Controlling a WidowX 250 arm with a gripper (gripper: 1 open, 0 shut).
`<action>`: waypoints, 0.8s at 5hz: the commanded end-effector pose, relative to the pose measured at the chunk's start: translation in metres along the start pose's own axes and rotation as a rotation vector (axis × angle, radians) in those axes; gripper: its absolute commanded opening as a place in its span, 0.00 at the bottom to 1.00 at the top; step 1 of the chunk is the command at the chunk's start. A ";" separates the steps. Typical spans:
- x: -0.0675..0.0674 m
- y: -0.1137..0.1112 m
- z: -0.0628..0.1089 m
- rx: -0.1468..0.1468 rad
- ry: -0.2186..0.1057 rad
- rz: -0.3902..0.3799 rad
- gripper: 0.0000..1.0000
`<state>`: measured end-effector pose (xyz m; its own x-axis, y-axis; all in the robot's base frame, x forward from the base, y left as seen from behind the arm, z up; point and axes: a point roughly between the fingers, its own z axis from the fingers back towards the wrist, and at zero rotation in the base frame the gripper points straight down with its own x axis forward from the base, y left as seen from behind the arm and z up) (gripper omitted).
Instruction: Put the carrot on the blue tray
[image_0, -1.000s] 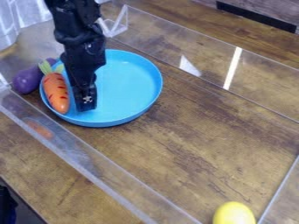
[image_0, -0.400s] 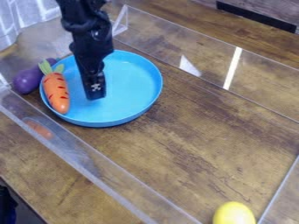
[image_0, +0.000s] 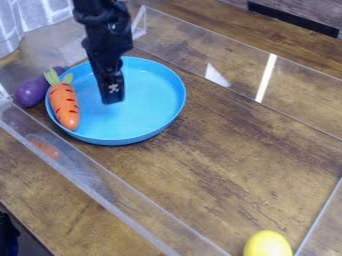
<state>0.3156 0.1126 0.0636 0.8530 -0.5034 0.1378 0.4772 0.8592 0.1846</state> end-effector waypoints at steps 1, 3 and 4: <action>0.020 0.011 0.036 0.067 -0.050 -0.013 1.00; 0.026 0.025 0.059 0.080 -0.063 -0.015 1.00; 0.021 0.037 0.056 0.074 -0.063 -0.057 1.00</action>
<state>0.3337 0.1232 0.1131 0.8149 -0.5569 0.1605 0.5179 0.8240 0.2296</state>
